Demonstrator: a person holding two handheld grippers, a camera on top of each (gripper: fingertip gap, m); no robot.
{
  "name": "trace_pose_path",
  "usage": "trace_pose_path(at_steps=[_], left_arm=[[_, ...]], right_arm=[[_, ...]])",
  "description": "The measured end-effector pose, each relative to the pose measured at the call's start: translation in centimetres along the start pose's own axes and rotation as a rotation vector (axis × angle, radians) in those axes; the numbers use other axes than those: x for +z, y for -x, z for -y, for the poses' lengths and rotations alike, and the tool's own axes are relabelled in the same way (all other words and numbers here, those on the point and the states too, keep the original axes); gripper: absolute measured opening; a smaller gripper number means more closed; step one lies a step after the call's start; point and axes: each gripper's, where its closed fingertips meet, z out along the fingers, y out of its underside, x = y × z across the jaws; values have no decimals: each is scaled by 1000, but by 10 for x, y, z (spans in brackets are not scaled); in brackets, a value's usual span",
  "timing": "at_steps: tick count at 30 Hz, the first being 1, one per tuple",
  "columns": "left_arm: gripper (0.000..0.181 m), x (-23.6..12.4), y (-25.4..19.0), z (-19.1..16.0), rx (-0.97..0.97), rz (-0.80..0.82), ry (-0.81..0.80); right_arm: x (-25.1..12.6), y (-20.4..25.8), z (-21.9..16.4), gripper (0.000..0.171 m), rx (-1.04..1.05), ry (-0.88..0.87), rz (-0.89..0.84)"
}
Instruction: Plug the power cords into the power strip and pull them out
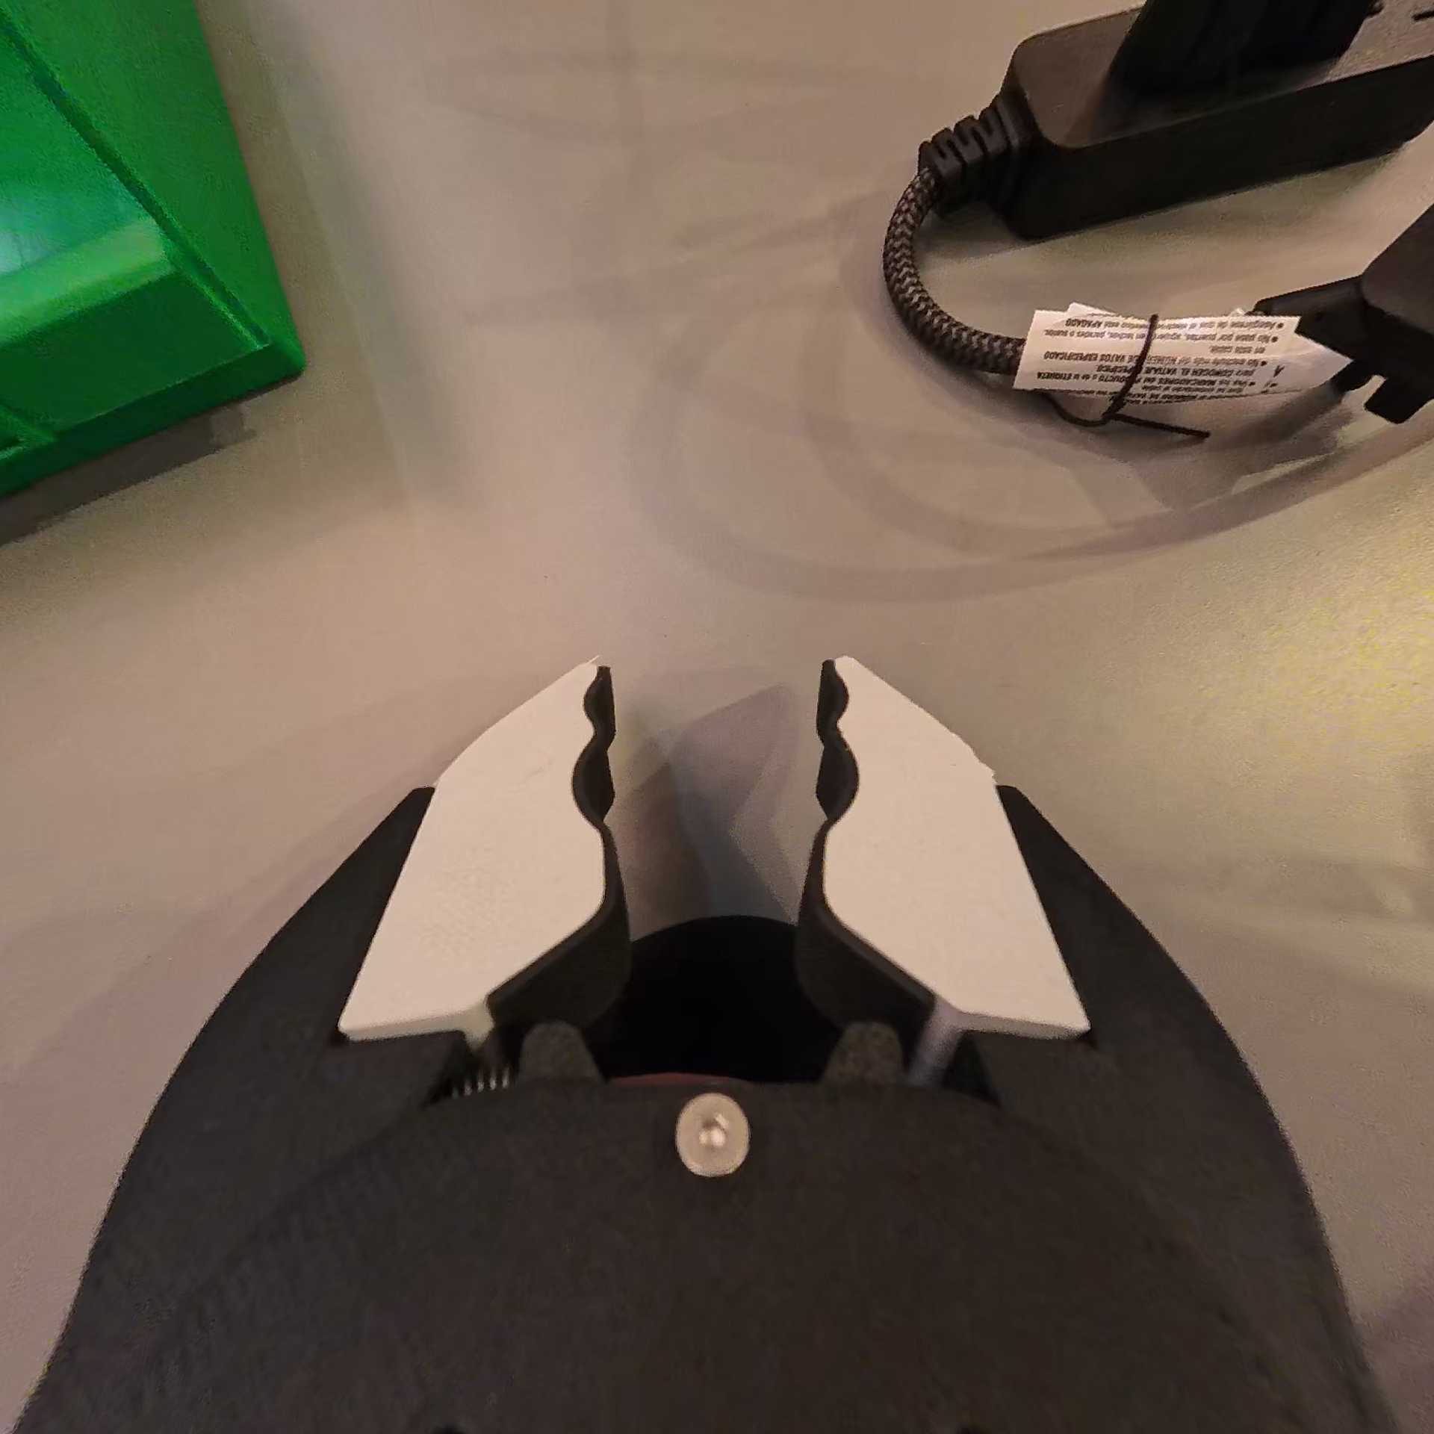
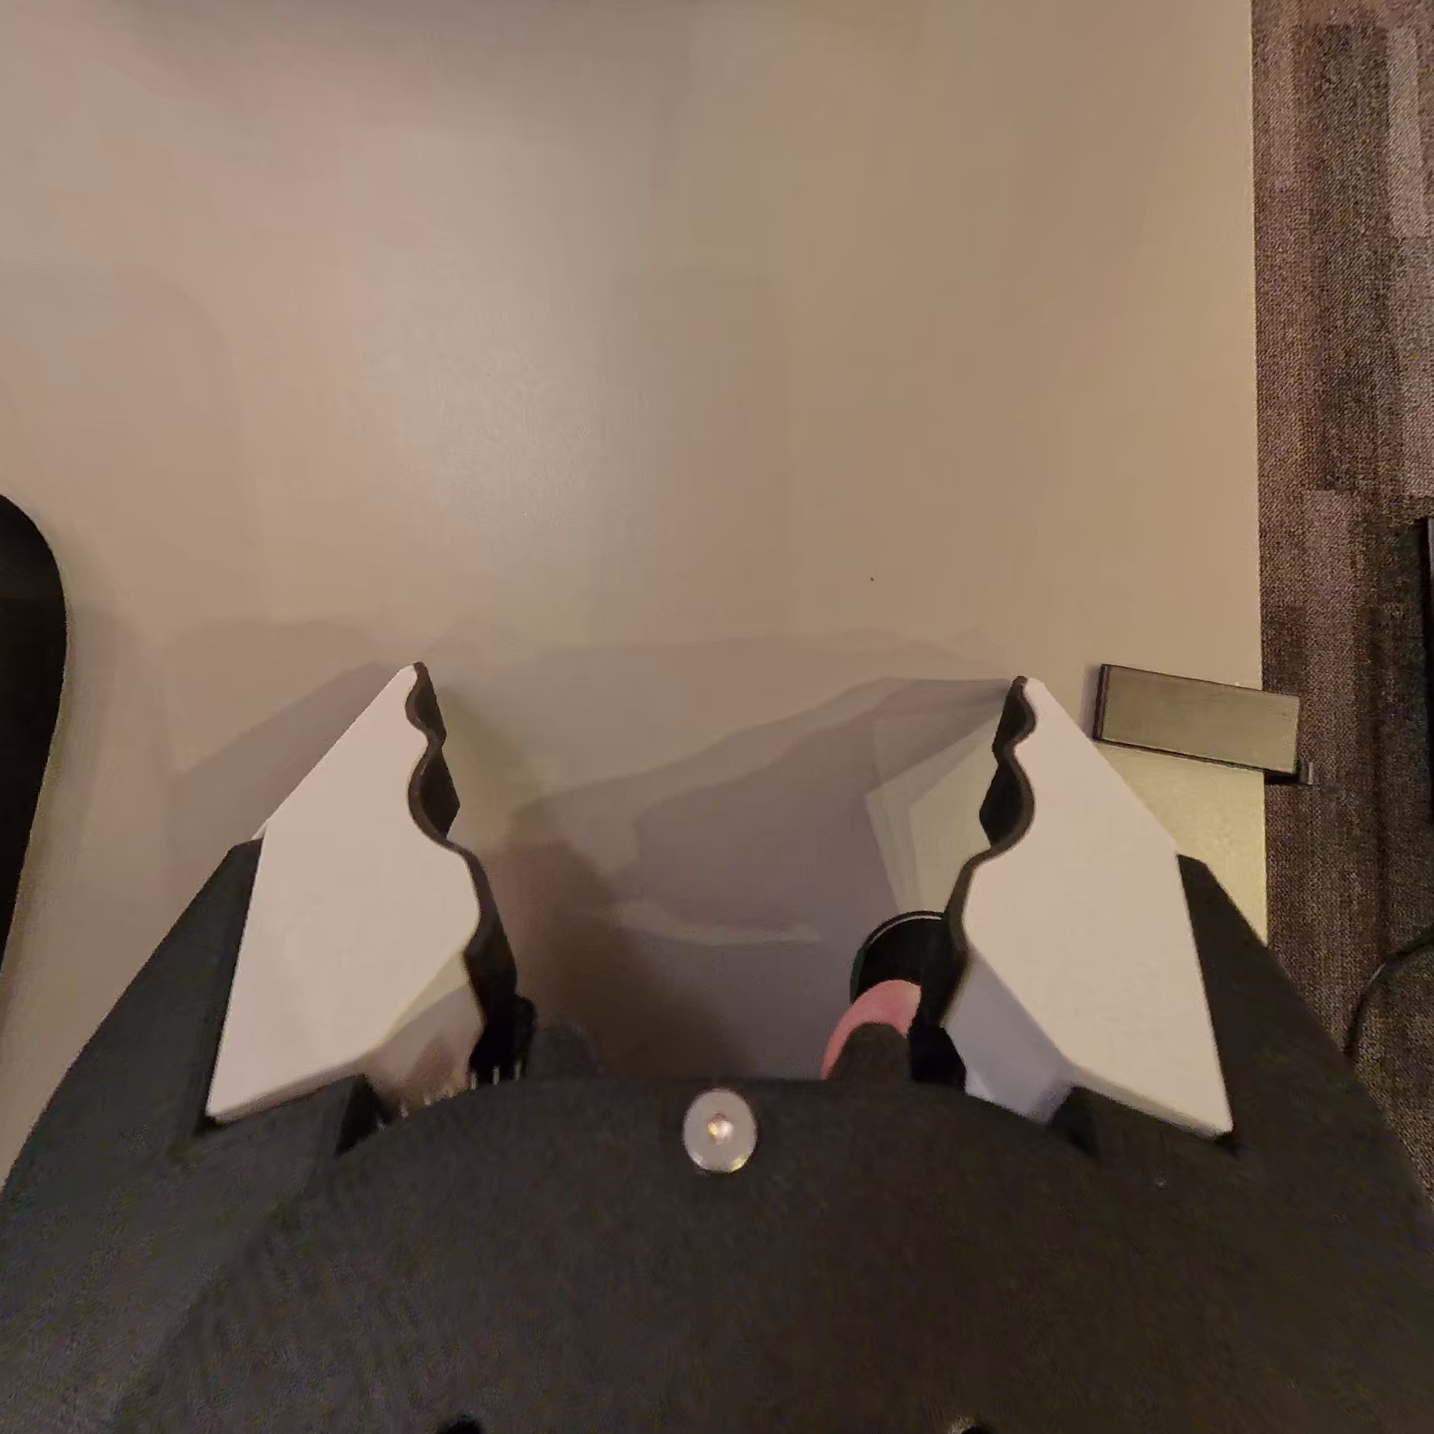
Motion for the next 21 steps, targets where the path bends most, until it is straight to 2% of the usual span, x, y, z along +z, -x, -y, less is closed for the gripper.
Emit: trace_pose_path(at_steps=[21], left_arm=[[47,-17,-3,36,19,-85,-78]], right_arm=[[-19,0,16,137,-7,-1,-25]])
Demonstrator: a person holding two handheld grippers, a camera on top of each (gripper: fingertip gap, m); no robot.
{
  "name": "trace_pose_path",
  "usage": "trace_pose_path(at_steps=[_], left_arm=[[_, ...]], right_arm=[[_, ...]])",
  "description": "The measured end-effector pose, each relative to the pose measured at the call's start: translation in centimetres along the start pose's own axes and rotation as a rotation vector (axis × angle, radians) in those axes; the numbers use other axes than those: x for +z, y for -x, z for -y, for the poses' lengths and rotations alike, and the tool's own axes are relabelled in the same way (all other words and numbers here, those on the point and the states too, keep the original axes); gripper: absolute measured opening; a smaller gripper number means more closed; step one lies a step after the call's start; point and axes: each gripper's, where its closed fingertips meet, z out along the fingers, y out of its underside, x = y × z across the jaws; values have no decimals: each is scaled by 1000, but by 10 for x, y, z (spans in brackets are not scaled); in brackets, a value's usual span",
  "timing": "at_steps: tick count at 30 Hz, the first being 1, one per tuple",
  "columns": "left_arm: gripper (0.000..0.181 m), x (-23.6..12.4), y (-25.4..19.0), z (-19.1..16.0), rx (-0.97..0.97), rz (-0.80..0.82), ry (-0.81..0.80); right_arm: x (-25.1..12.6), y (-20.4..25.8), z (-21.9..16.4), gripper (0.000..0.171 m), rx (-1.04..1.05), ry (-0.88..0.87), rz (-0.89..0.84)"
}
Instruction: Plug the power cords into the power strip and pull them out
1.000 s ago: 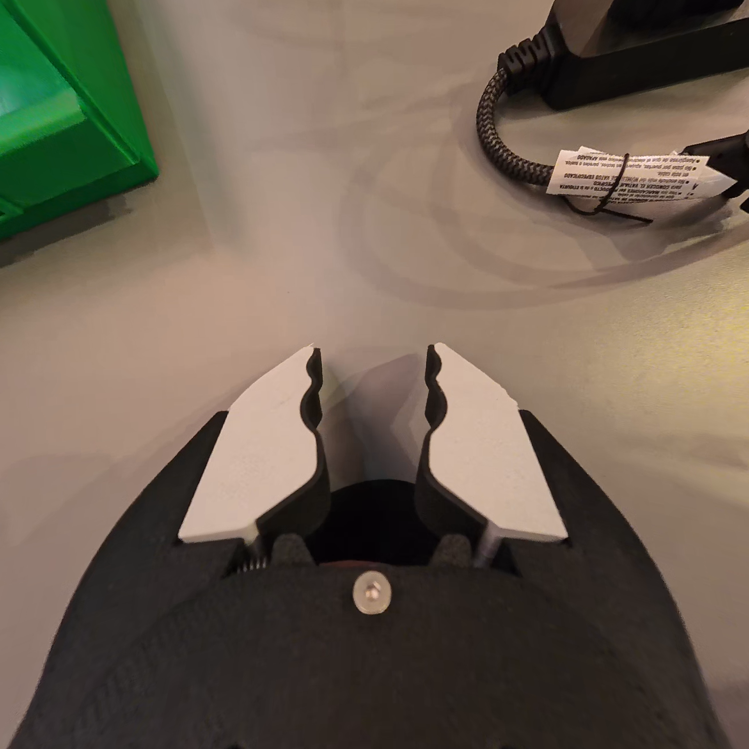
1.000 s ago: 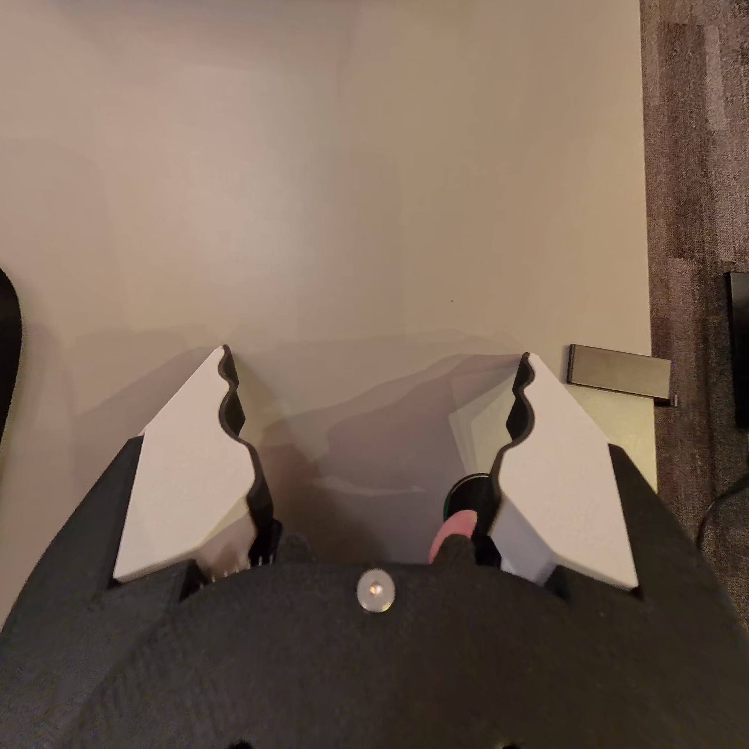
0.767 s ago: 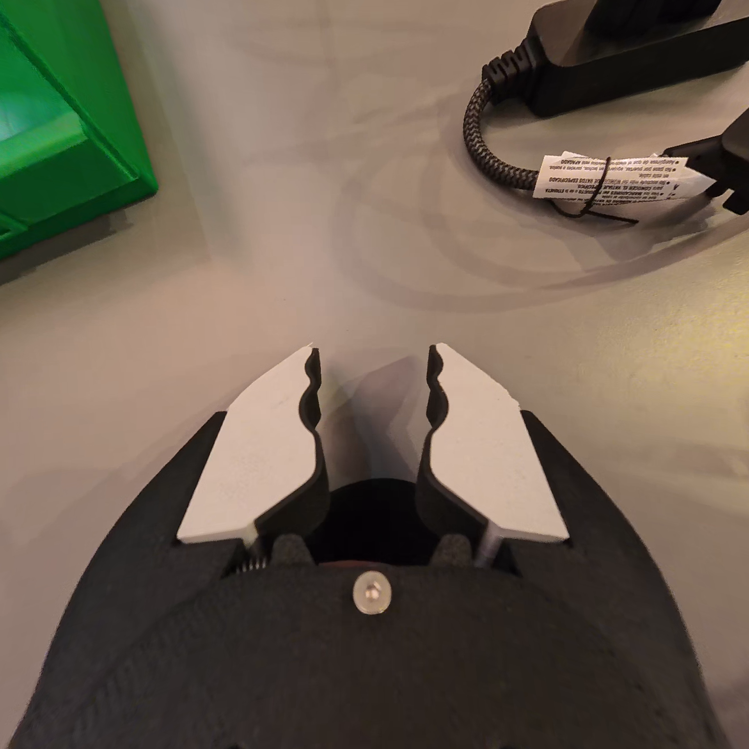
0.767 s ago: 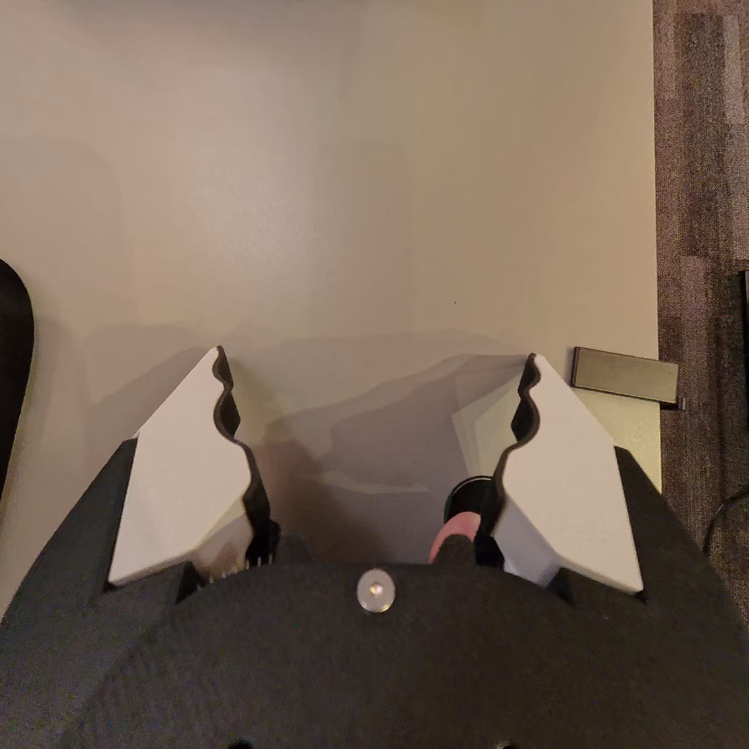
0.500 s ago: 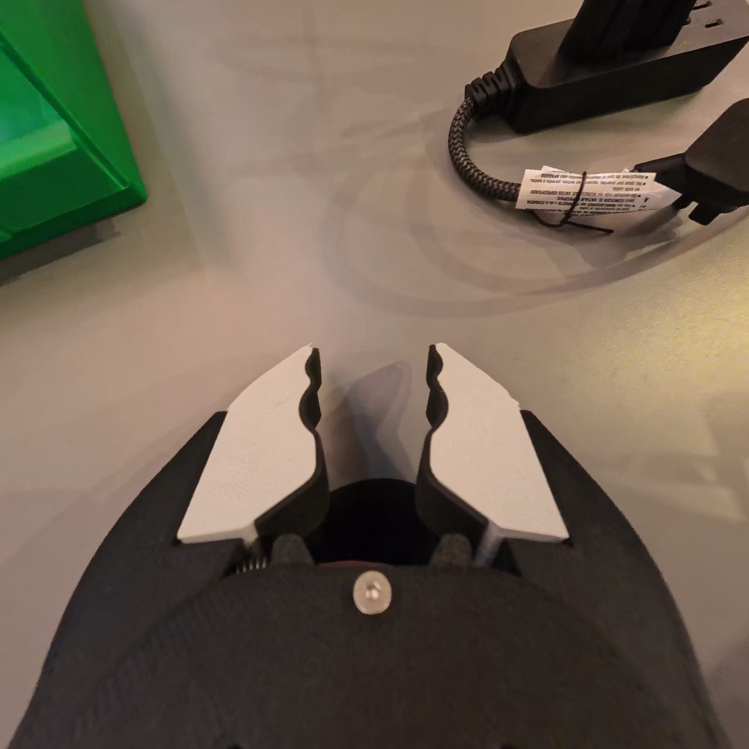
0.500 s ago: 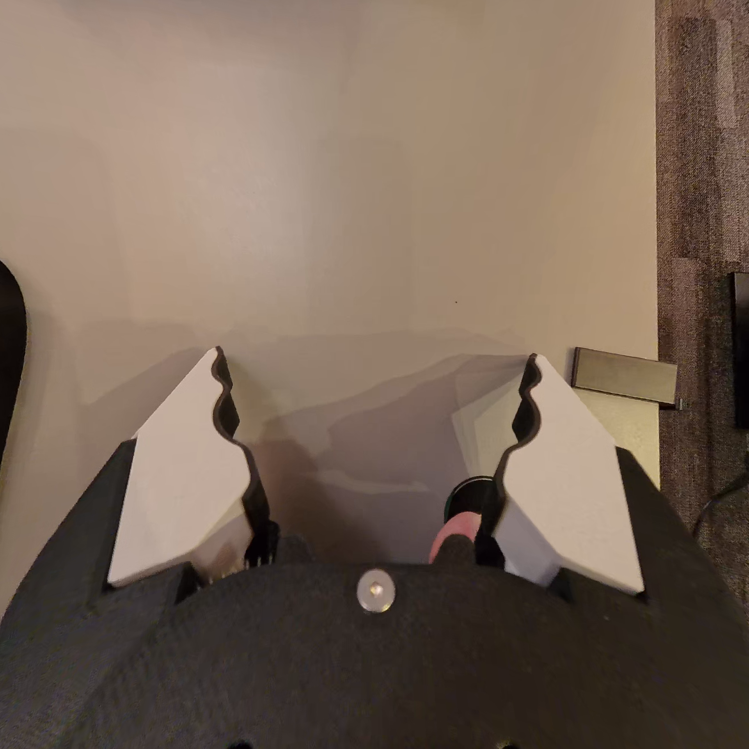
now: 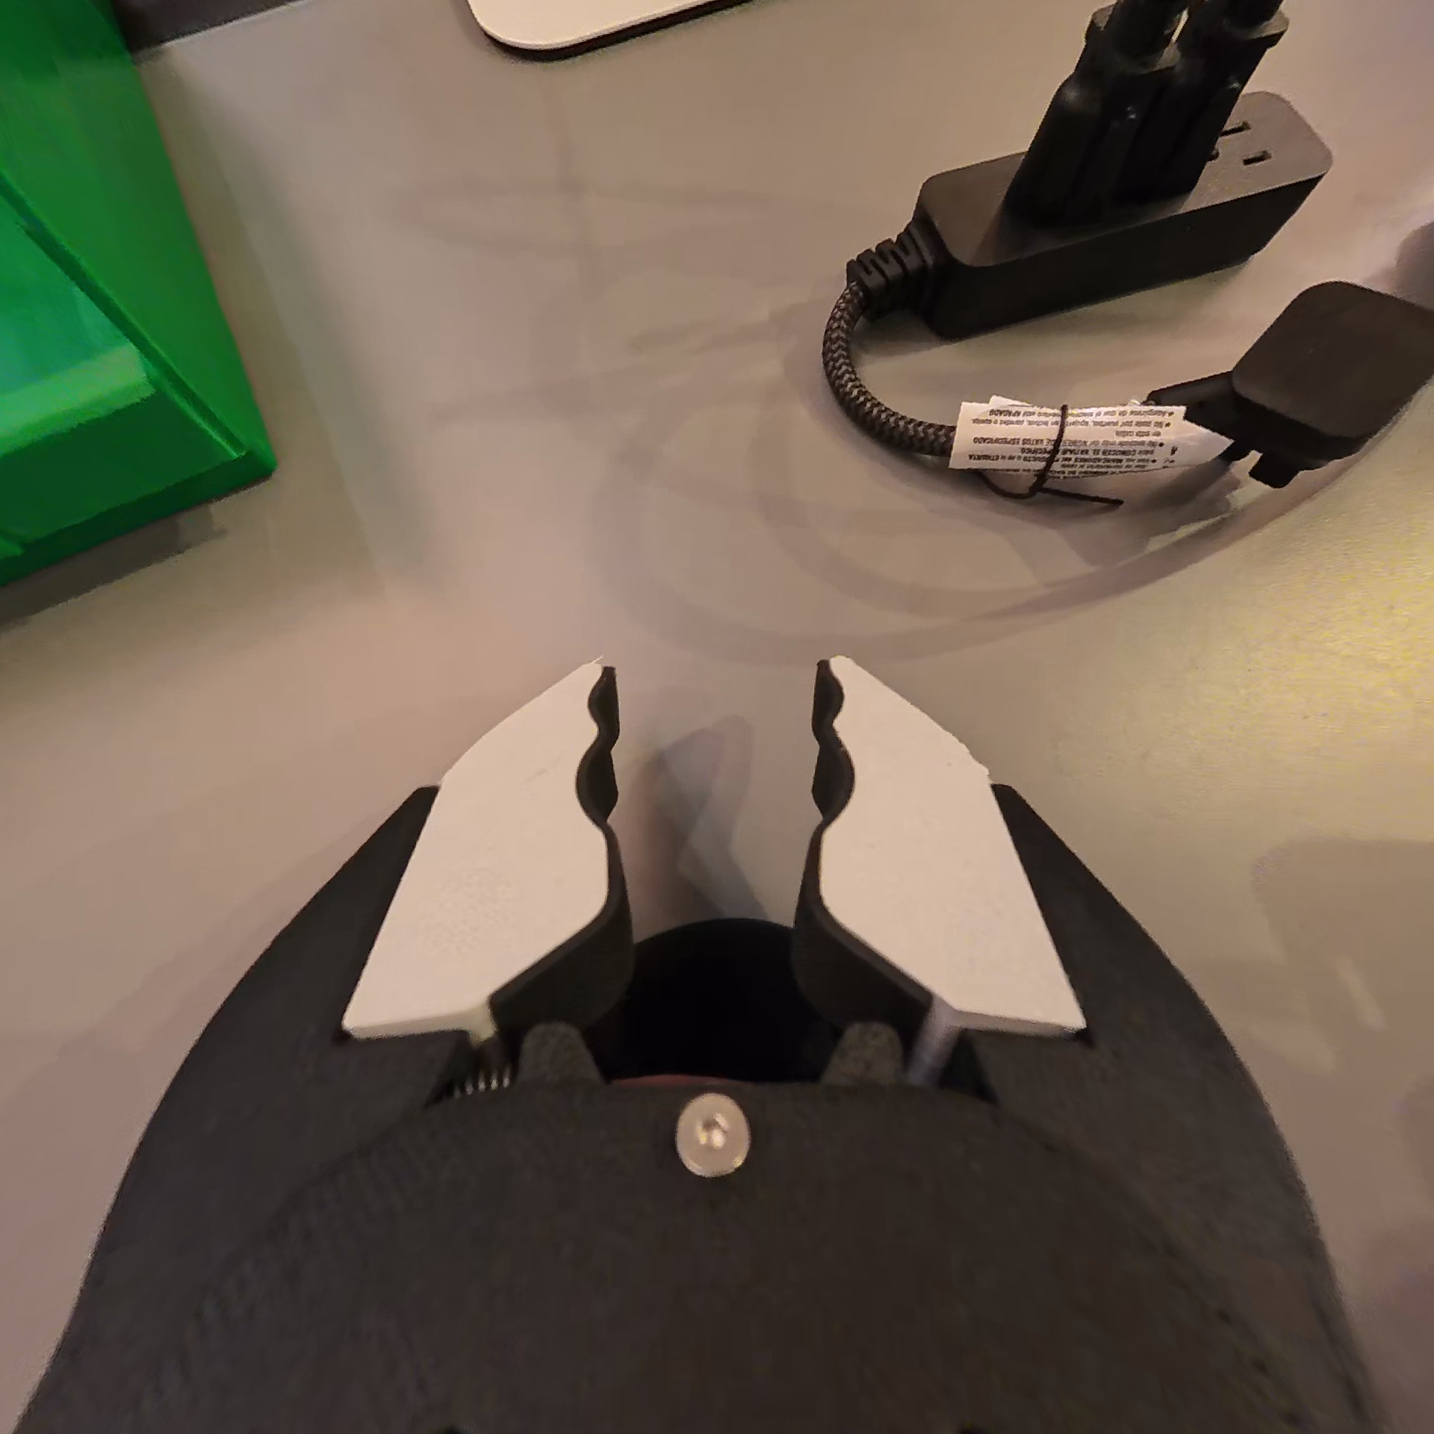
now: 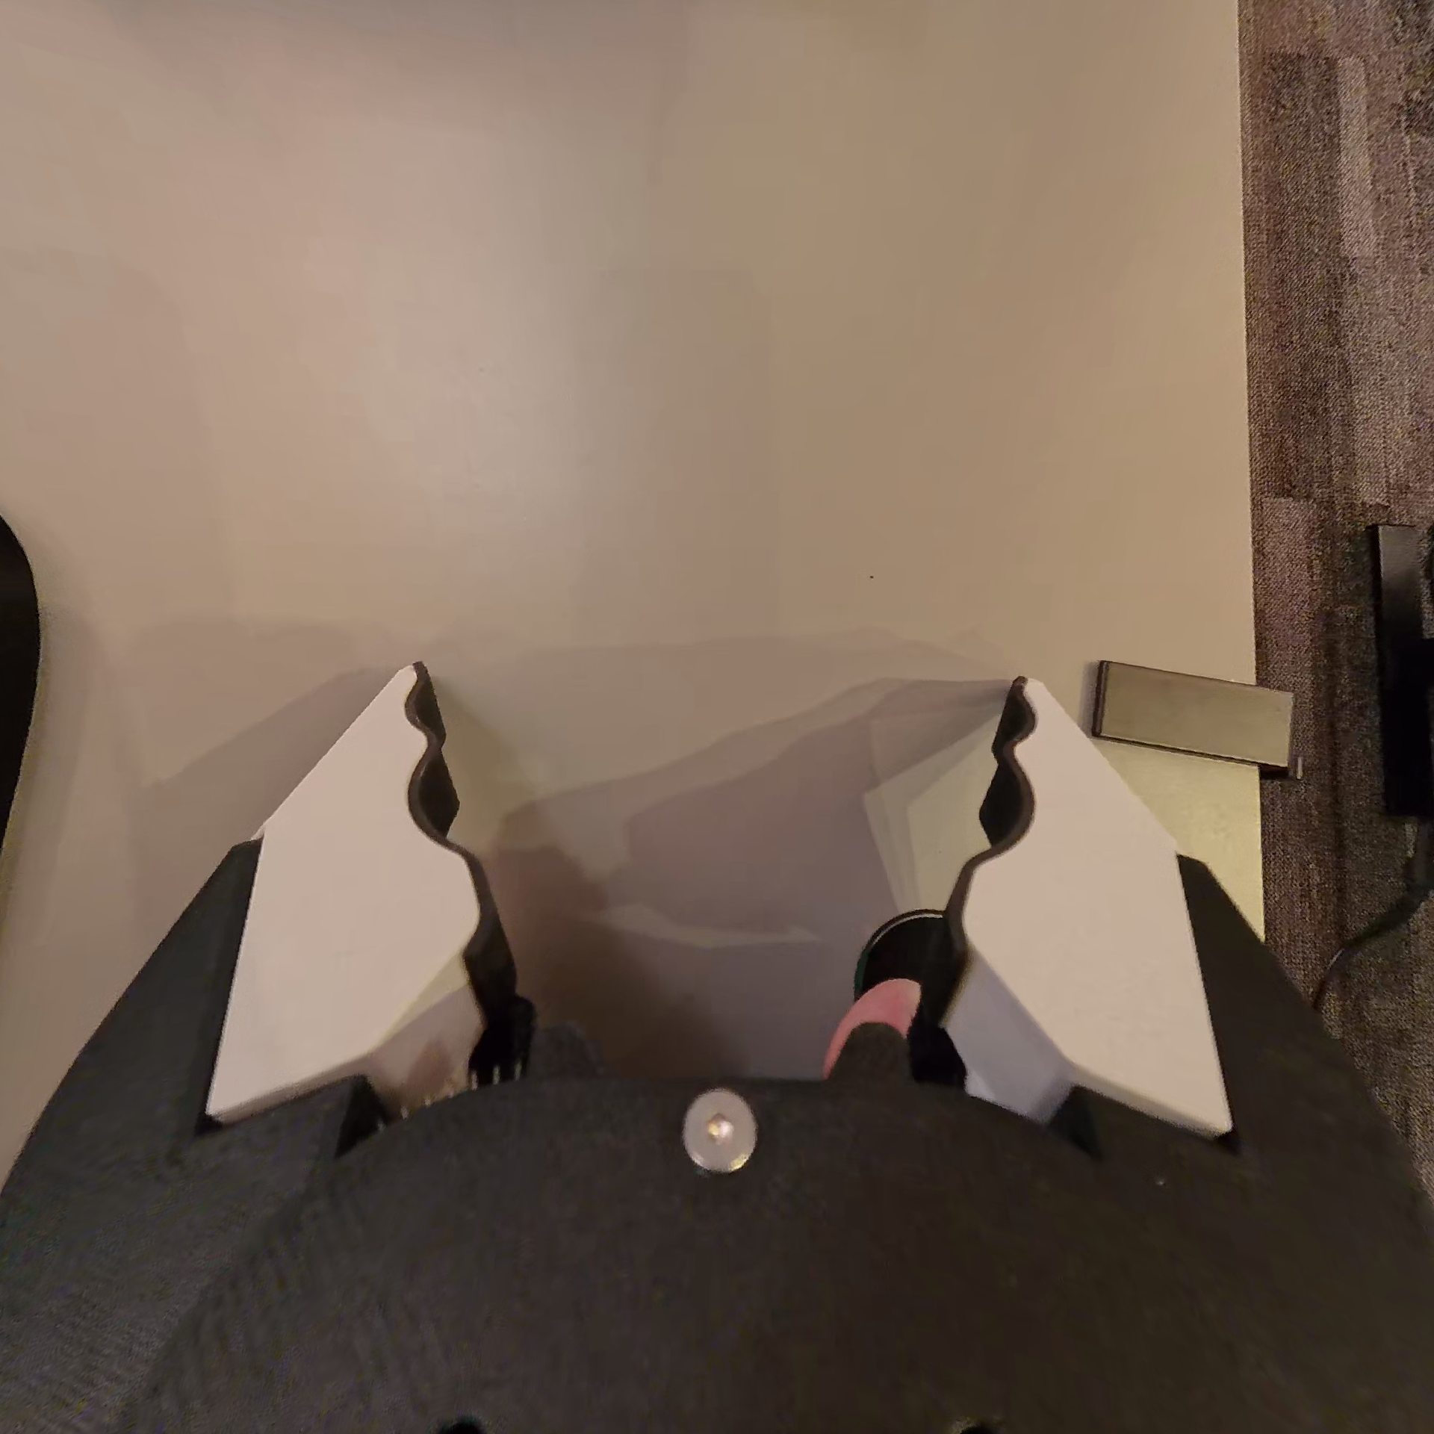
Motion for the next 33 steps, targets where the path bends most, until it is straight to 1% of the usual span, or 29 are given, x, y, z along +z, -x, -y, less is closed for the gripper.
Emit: trace_pose_path(at_steps=[14,22,28,33], left_arm=[[50,-12,-4,22,-3,-58,-44],[51,-21,-4,34,-27,-95,-74],[51,-24,-7,42,-6,-106,-76],[57,-26,-9,49,-2,-124,-75]], right_arm=[[-13,-3,13,134,13,1,-11],[-21,-2,19,135,11,-2,-8],[-28,-2,23,135,10,-5,-3],[-33,-1,26,137,-5,6,5]])
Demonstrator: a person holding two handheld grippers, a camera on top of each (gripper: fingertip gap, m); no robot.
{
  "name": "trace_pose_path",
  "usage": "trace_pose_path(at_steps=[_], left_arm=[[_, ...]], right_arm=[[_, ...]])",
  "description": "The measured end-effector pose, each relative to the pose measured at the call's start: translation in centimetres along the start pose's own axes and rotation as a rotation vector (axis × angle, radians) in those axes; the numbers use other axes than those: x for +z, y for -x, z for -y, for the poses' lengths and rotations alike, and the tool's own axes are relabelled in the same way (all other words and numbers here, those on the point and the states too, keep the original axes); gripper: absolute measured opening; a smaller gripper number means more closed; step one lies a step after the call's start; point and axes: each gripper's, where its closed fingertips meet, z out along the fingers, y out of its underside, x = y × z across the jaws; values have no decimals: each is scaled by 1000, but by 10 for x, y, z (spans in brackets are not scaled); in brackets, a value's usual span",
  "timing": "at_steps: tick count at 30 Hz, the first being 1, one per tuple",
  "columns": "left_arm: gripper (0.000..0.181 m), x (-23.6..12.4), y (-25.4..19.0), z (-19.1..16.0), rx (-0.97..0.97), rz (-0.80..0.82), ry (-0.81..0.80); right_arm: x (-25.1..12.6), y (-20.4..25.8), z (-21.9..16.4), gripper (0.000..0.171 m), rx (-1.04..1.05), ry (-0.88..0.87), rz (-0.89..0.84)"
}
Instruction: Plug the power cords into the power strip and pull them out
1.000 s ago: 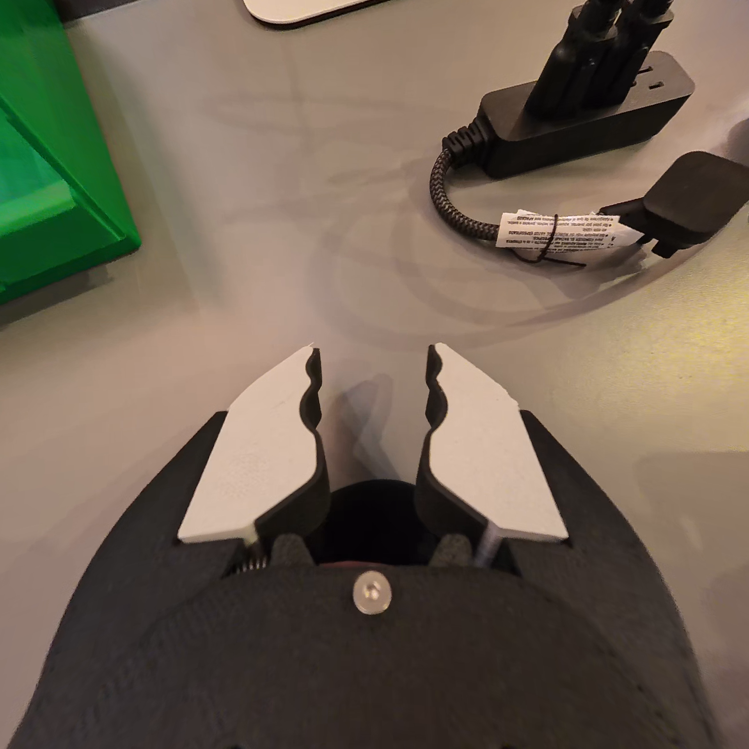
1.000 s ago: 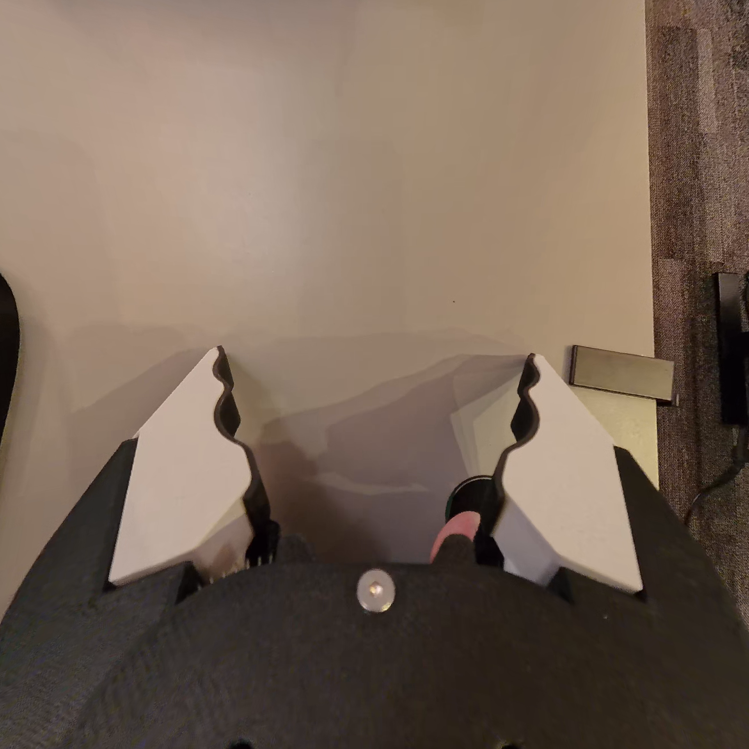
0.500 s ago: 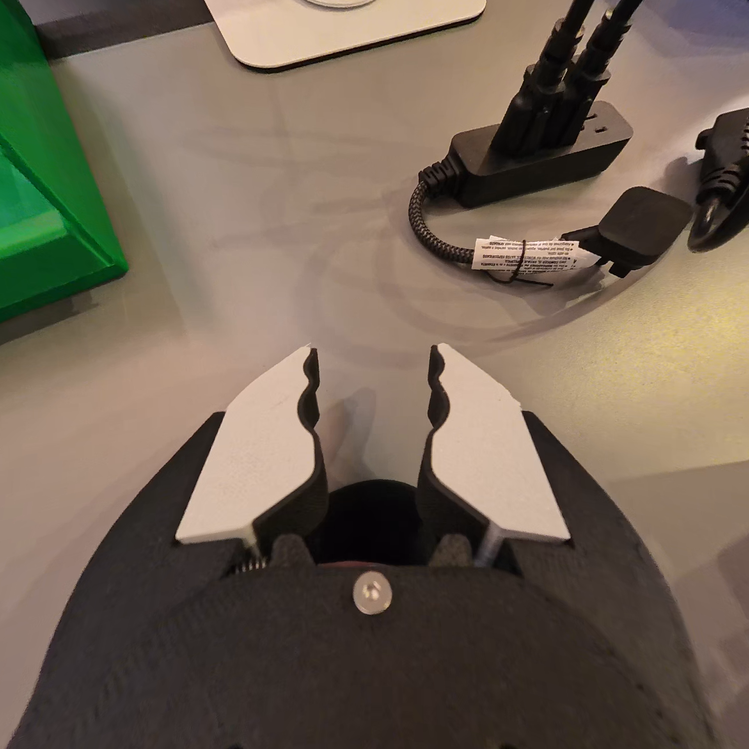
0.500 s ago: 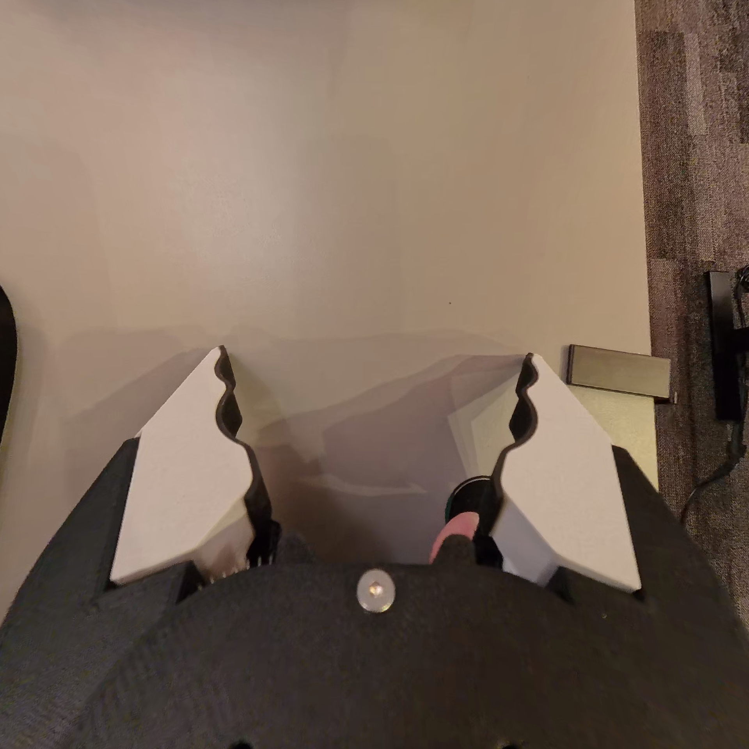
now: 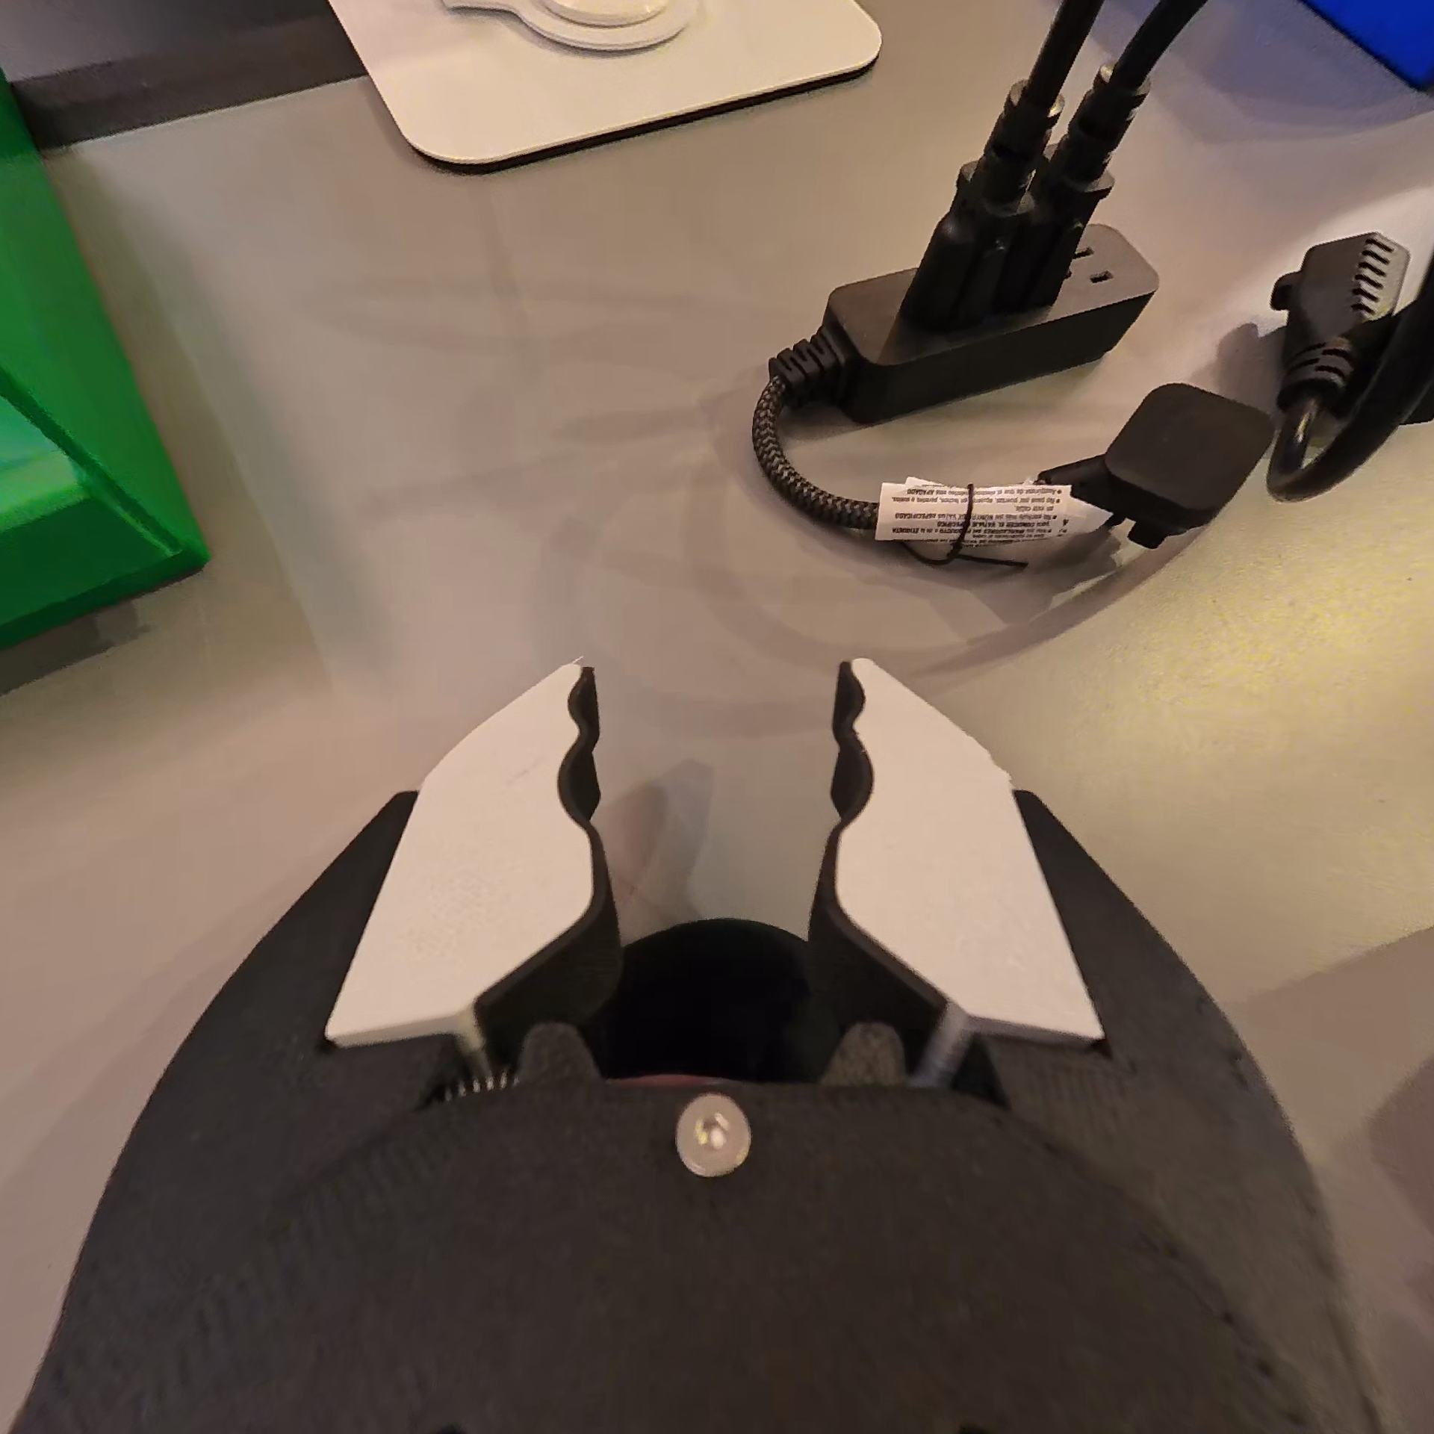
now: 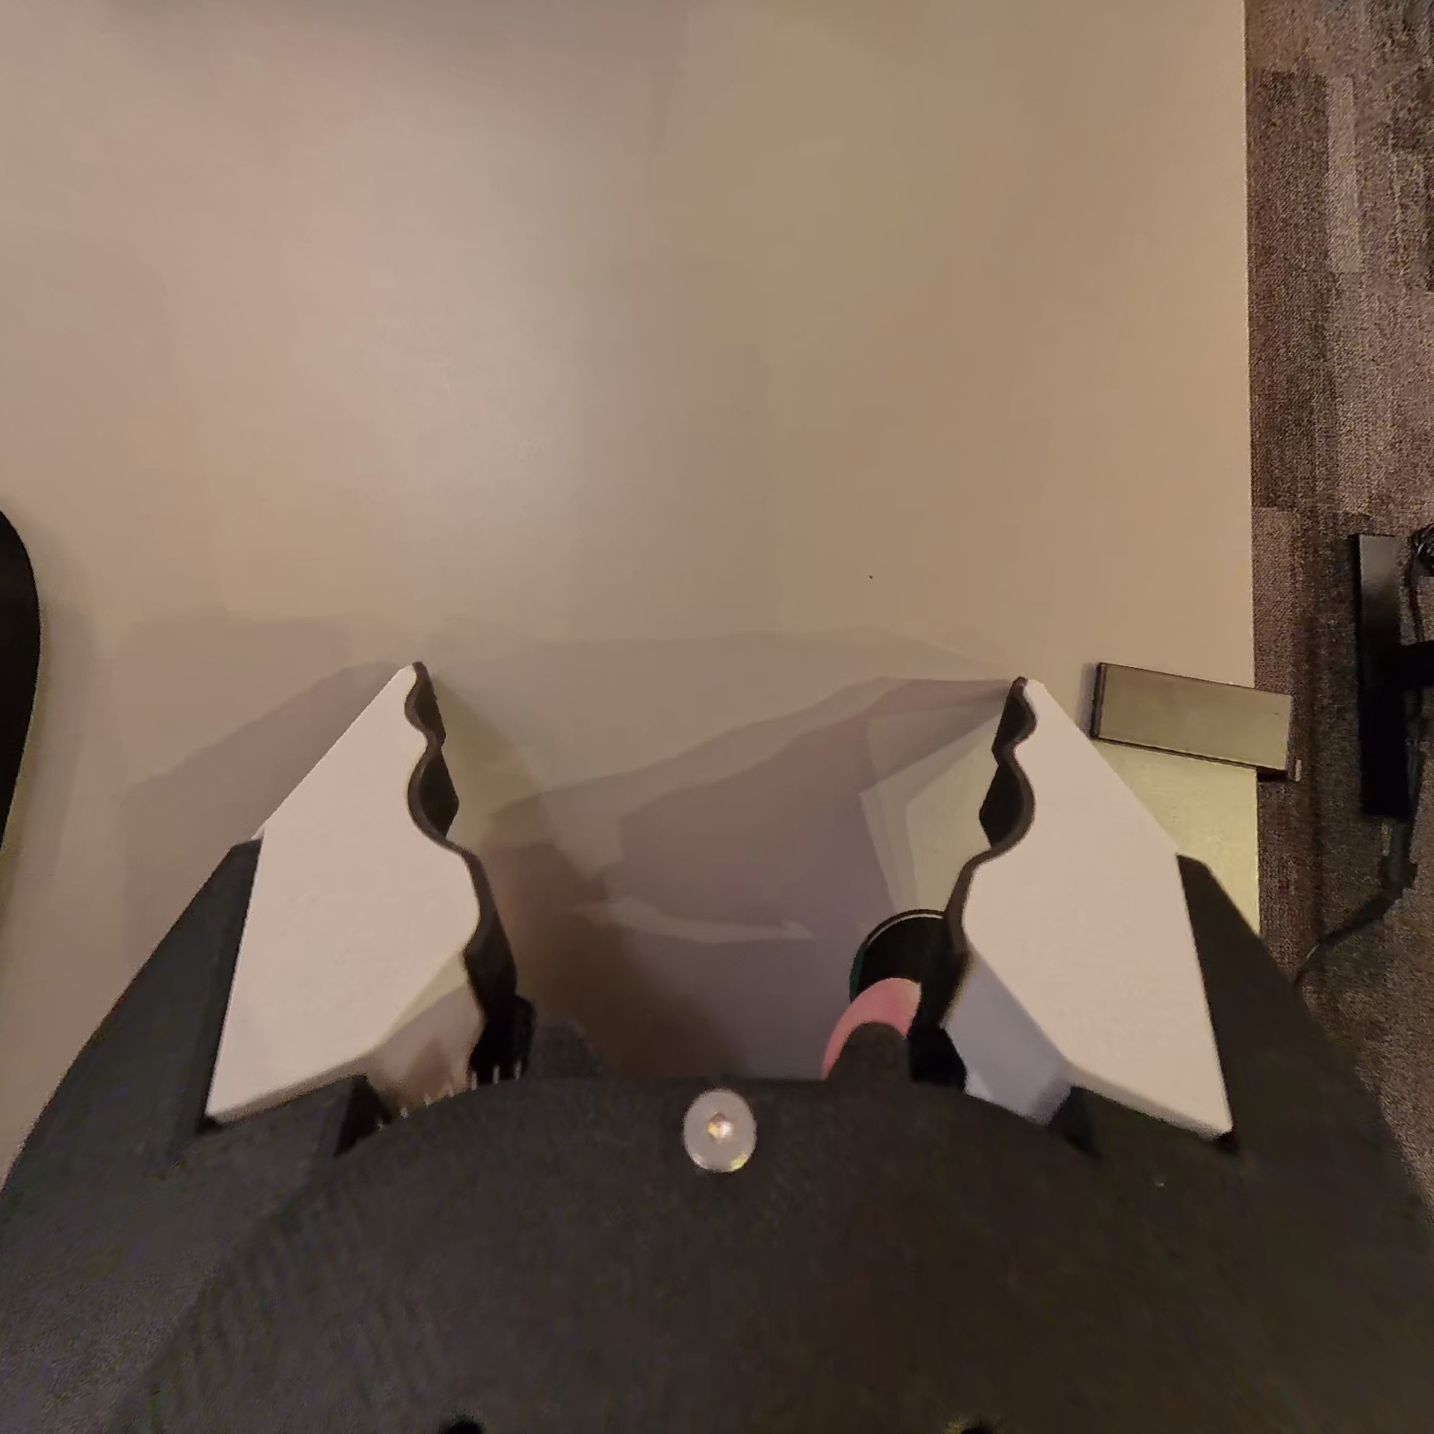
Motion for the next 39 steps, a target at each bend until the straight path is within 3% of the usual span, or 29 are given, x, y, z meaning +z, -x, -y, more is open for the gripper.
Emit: trace_pose_path(at_steps=[5,11,14,18,21,23,25,28,30,34,39], left_arm=[[87,3,-2,5,-18,-39,42],[87,0,-11,65,70,-171,-118],[84,10,-29,102,182,-284,-131],[77,33,-65,128,397,-494,-77],[75,61,-78,107,582,-596,72],[74,70,-81,95,654,-675,110],[66,75,-79,96,593,-762,66],[62,88,-76,98,596,-762,61],[56,95,-82,93,634,-778,106],[39,108,-89,83,704,-746,167],[38,105,-97,80,605,-614,172]], right_arm=[[-6,5,5,148,9,10,47],[-38,20,65,148,-82,-186,4],[-63,71,124,141,-237,-310,56],[-68,181,168,125,-411,-229,289],[-68,268,189,114,-588,-213,444],[-71,319,196,95,-684,-207,547],[-77,365,200,80,-772,-213,654],[-77,413,201,63,-874,-193,754],[-69,431,200,51,-921,-153,785],[-47,452,198,47,-1019,-81,772],[-22,460,197,58,-1118,-17,733]])
